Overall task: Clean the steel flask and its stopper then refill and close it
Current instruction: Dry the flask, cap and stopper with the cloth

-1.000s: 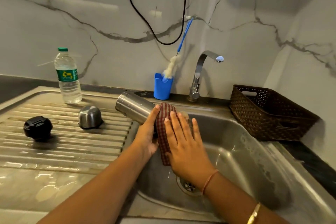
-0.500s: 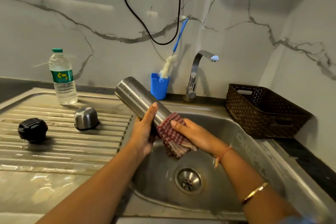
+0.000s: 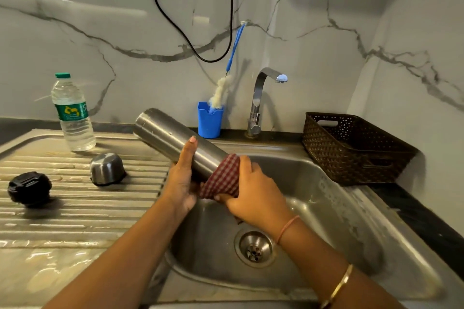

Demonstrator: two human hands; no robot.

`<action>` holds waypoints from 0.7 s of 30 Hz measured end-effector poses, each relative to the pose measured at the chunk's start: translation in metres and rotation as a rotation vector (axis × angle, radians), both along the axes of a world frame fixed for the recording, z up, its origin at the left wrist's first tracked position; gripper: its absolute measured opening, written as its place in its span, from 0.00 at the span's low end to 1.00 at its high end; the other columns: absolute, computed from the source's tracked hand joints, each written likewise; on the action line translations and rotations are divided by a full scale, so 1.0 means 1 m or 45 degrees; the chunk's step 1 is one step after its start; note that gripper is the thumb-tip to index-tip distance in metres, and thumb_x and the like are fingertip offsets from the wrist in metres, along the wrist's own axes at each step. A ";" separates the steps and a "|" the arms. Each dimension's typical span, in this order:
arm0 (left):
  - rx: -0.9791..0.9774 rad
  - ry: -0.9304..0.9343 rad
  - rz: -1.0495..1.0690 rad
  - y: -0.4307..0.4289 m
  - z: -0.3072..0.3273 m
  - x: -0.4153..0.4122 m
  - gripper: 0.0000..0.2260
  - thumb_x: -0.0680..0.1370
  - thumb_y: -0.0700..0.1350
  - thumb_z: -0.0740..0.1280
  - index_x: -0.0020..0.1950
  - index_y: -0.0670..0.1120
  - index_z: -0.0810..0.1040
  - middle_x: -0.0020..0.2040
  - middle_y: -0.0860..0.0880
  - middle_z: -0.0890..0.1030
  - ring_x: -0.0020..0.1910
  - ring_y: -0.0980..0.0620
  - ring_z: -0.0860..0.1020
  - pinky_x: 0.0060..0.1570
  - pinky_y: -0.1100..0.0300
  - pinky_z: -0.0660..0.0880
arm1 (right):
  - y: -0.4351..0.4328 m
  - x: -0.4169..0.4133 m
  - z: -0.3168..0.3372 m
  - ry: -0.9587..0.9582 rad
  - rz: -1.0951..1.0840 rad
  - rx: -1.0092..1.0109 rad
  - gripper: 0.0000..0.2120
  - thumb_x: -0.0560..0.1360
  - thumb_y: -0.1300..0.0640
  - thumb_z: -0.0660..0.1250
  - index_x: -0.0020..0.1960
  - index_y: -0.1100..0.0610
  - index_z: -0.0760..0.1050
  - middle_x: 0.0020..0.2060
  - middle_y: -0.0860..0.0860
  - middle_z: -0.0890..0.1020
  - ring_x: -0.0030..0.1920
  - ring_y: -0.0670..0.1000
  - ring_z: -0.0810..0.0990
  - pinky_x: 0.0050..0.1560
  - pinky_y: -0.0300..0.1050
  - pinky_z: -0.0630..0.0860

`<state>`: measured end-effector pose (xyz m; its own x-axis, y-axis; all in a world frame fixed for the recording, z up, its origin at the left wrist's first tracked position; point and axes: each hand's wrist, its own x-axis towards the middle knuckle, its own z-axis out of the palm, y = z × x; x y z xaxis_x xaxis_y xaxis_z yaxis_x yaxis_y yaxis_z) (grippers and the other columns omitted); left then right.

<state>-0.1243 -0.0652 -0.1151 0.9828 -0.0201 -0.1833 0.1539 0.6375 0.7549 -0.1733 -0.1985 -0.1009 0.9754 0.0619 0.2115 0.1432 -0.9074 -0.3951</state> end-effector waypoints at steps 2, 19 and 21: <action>0.057 -0.076 -0.060 0.003 0.001 -0.001 0.49 0.54 0.60 0.78 0.69 0.46 0.65 0.57 0.42 0.79 0.53 0.44 0.80 0.47 0.50 0.79 | -0.010 0.002 0.005 0.231 0.095 0.356 0.40 0.65 0.42 0.75 0.69 0.54 0.61 0.62 0.52 0.75 0.59 0.52 0.76 0.59 0.49 0.76; 0.355 -0.247 -0.104 -0.040 0.033 0.008 0.36 0.63 0.50 0.78 0.66 0.48 0.67 0.54 0.45 0.81 0.51 0.46 0.81 0.48 0.51 0.79 | -0.030 0.001 0.002 -0.146 -0.083 0.447 0.38 0.66 0.48 0.76 0.69 0.50 0.60 0.59 0.48 0.75 0.56 0.52 0.78 0.54 0.45 0.77; 0.347 -0.355 -0.233 -0.037 0.034 0.010 0.44 0.53 0.53 0.82 0.65 0.44 0.70 0.49 0.45 0.83 0.47 0.48 0.83 0.42 0.56 0.79 | -0.043 0.005 0.008 0.237 0.168 0.939 0.31 0.64 0.56 0.78 0.63 0.51 0.69 0.54 0.49 0.81 0.54 0.53 0.80 0.56 0.46 0.77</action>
<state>-0.1144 -0.1021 -0.0814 0.9803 -0.1860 0.0660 0.0120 0.3899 0.9208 -0.1688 -0.2415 -0.0933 0.9933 0.0869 0.0762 0.1037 -0.3799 -0.9192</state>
